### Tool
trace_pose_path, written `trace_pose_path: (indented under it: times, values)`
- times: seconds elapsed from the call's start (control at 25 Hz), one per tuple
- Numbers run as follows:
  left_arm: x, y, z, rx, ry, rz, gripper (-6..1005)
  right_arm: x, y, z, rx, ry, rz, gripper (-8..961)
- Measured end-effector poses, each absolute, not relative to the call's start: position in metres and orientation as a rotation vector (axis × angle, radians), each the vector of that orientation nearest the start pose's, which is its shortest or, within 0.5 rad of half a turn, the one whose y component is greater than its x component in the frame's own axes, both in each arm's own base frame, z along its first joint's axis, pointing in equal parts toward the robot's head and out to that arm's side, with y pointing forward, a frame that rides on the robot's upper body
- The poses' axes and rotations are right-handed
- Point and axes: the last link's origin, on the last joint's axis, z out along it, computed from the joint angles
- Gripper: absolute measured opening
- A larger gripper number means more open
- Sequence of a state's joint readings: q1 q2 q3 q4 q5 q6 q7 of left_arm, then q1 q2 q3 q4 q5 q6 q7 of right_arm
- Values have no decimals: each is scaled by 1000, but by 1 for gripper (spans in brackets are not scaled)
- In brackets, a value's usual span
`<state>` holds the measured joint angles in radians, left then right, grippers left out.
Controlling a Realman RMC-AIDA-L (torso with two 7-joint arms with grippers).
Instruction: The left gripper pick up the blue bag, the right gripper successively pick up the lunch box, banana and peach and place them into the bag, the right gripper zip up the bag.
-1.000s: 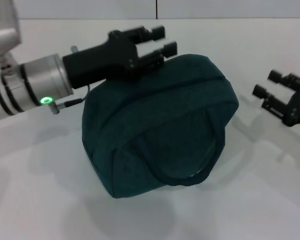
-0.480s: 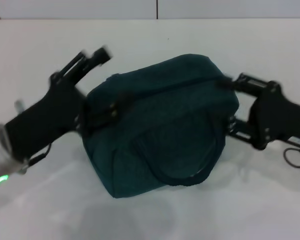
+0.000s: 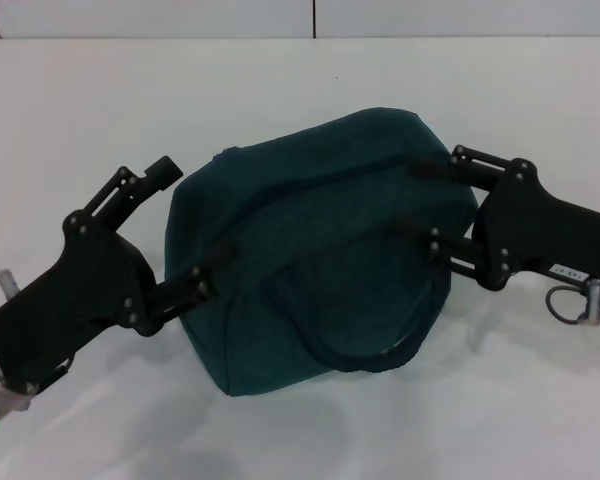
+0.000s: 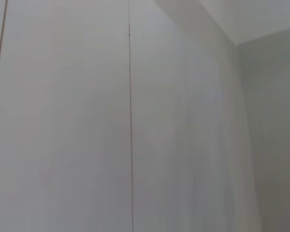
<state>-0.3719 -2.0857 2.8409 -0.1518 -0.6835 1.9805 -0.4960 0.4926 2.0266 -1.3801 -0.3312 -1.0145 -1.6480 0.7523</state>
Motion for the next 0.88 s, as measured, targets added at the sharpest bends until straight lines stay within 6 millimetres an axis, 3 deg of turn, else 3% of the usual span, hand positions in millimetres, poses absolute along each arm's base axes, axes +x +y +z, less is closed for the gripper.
trace_pose_path:
  times: [0.88]
  values:
    - [-274, 236, -19, -2236, -132, -1290, 887, 234, 284, -25, -2441, -19, 1258, 584]
